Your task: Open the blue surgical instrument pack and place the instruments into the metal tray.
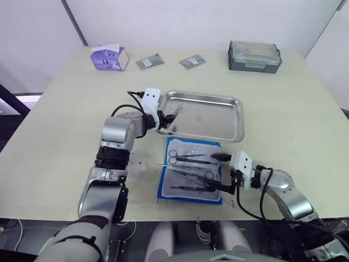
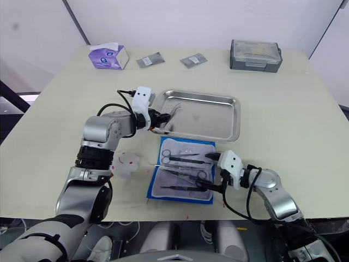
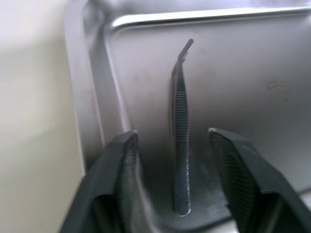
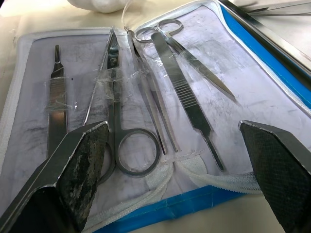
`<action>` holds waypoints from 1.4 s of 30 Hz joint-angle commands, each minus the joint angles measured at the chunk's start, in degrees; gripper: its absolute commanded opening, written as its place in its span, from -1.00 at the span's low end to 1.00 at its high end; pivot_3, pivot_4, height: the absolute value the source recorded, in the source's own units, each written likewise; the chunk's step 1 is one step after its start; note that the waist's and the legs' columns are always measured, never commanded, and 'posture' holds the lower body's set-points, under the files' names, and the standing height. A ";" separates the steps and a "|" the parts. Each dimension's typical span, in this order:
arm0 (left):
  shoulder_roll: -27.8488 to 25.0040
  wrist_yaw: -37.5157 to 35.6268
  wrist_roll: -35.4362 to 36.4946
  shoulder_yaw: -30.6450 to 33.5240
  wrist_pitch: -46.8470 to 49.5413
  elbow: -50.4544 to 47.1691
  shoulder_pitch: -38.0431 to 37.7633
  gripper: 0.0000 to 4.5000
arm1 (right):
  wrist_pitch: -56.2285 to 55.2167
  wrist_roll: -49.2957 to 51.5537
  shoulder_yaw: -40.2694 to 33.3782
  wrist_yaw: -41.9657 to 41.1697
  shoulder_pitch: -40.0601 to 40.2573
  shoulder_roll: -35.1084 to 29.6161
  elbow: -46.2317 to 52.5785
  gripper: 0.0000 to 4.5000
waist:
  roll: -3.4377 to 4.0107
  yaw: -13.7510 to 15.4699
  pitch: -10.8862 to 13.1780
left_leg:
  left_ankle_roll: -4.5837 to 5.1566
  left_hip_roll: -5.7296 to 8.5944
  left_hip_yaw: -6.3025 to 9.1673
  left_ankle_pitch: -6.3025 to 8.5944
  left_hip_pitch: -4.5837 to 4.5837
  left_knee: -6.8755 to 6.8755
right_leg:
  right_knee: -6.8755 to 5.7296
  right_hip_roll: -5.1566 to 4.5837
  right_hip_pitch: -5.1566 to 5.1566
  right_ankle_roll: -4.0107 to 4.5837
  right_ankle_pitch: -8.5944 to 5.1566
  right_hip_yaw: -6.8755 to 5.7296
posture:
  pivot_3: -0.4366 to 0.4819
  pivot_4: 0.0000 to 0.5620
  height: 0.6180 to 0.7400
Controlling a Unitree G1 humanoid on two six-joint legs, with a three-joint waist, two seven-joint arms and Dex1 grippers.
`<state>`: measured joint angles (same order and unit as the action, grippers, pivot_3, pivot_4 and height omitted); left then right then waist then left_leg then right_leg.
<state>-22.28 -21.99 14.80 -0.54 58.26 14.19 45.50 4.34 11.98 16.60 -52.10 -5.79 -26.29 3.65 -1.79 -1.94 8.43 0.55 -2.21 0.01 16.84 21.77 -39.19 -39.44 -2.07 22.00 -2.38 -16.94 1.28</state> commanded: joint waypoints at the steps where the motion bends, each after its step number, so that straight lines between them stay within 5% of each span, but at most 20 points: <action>1: -1.29 0.22 0.09 1.57 1.14 -4.10 0.76 0.11 | 3.00 -2.93 1.88 0.06 3.27 -1.65 -3.79 1.00 | 0.00 0.02 0.00 | 0.00 0.00 0.00 0.00 0.00 0.00 | 0.01 -0.01 0.00 0.00 0.00 0.00 | -0.05 -0.47 1.00; 9: -0.86 -1.83 4.50 6.17 0.40 -10.84 2.85 0.11 | 0.38 -2.00 0.54 0.34 4.07 -0.61 -3.19 1.00 | 0.03 0.77 0.02 | -0.02 0.00 0.07 -0.01 0.04 0.01 | 0.15 -0.08 -0.07 -0.01 0.00 -0.09 | -0.05 -0.47 1.00; 21: -5.46 -18.74 11.85 7.58 -9.73 -10.33 0.31 0.11 | -6.21 -0.40 -1.98 0.50 5.94 1.59 -2.80 1.00 | 0.18 1.12 0.12 | -0.26 0.04 0.25 -0.14 0.06 0.08 | 0.49 -0.08 -0.30 -0.01 0.01 -0.31 | -0.05 -0.47 1.00; 32: -17.67 -47.29 13.22 0.17 -20.96 -9.70 -7.30 0.11 | -6.48 0.07 -2.63 1.72 7.78 2.86 -3.49 1.00 | 0.35 1.17 0.23 | -0.05 0.05 0.25 -0.02 0.06 0.10 | 0.53 -0.05 -0.31 0.00 0.00 -0.33 | -0.05 -0.47 1.00; 42: -21.72 -59.11 5.04 -9.11 -33.83 -5.66 -11.22 0.11 | -5.38 -0.06 -2.44 1.44 8.16 2.89 -2.97 1.00 | 0.40 1.32 0.26 | 0.02 0.05 0.25 0.02 0.06 0.10 | 0.54 -0.03 -0.31 0.01 0.00 -0.34 | -0.05 -0.47 1.00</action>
<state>-43.83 -80.19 21.55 -8.71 27.68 8.51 33.48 -3.02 13.00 12.46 -50.51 0.37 -23.26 3.09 -1.39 -0.62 8.68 0.56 -2.16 0.26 16.86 21.83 -39.09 -38.89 -2.10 21.69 -2.38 -16.95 0.93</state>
